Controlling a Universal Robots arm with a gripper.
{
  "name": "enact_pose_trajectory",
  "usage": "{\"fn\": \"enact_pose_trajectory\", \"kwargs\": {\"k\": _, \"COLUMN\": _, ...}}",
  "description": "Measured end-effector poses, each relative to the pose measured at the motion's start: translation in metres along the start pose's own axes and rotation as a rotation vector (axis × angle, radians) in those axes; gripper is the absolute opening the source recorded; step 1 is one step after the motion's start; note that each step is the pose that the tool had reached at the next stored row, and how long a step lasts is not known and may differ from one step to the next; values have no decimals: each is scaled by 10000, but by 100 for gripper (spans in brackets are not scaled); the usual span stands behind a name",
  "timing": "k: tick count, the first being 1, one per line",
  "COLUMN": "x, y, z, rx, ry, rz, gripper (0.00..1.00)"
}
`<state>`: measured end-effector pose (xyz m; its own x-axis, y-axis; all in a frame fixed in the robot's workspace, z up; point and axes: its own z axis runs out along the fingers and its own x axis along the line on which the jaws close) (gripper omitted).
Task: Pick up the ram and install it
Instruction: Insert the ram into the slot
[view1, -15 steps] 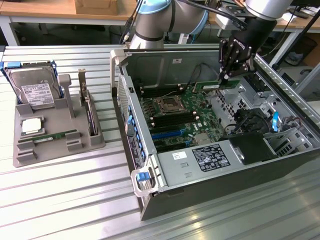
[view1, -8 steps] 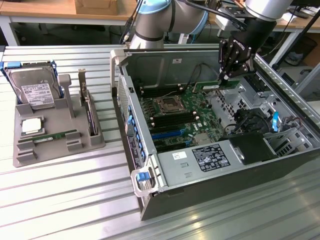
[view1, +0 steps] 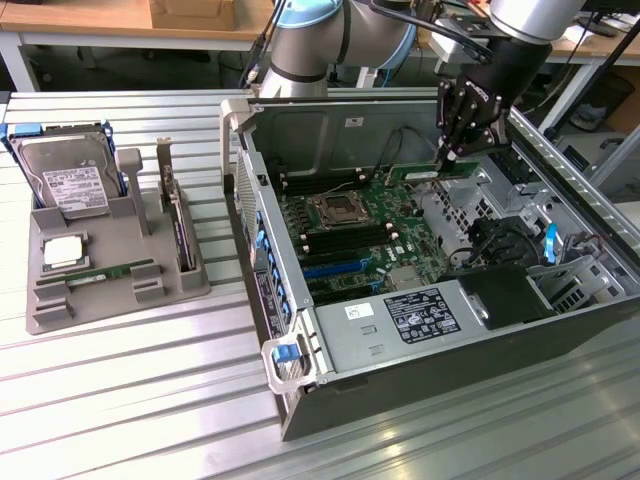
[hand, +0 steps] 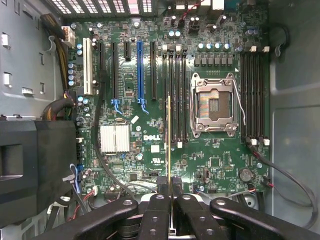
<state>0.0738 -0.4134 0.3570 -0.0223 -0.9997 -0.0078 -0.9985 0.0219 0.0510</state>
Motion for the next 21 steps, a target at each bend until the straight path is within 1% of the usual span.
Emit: {"fn": "enact_pose_trajectory", "kwargs": {"k": 21, "x": 0, "y": -2, "z": 45, "rx": 0, "ry": 0, "rz": 0, "gripper": 12}}
